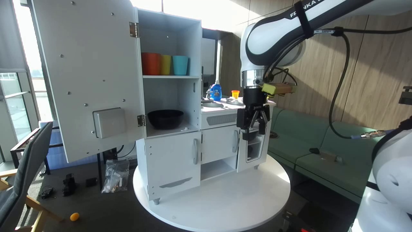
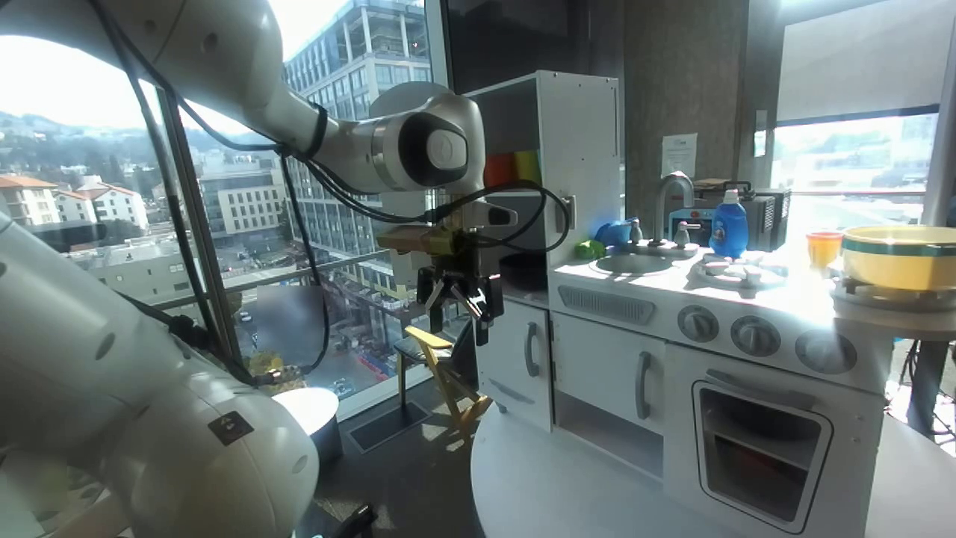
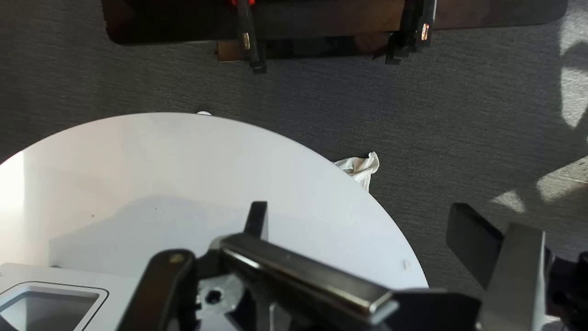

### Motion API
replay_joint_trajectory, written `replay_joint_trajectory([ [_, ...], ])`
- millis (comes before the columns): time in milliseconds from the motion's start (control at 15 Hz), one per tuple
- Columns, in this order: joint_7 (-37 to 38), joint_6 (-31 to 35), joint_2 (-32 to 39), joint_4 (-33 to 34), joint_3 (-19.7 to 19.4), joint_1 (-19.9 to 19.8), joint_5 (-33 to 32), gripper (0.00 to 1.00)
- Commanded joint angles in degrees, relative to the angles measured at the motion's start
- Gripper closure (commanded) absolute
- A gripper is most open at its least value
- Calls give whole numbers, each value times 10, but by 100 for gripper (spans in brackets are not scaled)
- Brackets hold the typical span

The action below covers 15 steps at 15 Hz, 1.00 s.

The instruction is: Open the oven then remove the bowl from the oven and close the door.

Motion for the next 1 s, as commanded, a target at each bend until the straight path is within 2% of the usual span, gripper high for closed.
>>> replay_joint_trajectory([
  [0,8,1,0,-1,5,-5,-3,0],
  [267,-46,55,32,-45,-9,41,87,0],
  [400,-107,90,44,-71,-31,54,145,0],
  [533,-140,138,57,-96,-47,45,178,0],
  [800,-215,220,108,-105,-91,23,182,0],
  [933,-195,254,139,-97,-108,5,190,0],
])
